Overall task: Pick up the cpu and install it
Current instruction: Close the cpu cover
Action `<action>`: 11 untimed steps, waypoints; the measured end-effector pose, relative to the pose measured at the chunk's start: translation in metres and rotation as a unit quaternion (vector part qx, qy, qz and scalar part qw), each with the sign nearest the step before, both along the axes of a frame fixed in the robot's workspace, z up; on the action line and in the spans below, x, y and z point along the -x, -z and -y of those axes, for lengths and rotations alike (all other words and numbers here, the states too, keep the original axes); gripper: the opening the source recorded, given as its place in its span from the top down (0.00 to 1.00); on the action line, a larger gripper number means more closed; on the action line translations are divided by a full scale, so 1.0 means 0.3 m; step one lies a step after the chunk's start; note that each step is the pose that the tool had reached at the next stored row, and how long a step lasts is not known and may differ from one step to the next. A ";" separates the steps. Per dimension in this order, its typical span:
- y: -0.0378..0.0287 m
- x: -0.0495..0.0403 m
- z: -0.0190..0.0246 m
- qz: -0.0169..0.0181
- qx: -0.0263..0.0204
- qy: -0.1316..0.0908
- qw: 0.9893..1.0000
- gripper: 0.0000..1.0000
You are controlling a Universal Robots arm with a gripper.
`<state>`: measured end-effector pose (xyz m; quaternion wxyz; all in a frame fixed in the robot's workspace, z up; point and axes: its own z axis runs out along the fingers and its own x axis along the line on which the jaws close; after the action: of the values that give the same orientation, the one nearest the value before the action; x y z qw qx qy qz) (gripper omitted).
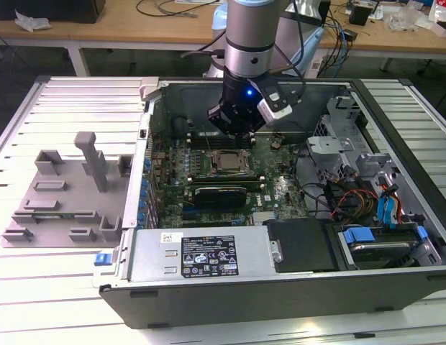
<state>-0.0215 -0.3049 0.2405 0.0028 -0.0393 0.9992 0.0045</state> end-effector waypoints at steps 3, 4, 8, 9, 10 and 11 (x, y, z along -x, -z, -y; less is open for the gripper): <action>0.000 0.006 0.000 0.000 0.000 0.000 1.000 0.89; 0.000 0.006 0.000 0.000 0.000 0.000 1.000 0.89; 0.000 0.007 0.000 0.000 0.000 0.000 1.000 0.89; 0.000 0.007 0.000 0.000 0.000 0.000 1.000 0.89; 0.000 0.007 0.000 0.000 0.000 0.000 1.000 0.89; 0.000 0.007 0.000 0.000 0.000 0.000 1.000 0.89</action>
<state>-0.0237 -0.3049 0.2404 0.0028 -0.0393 0.9992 0.0045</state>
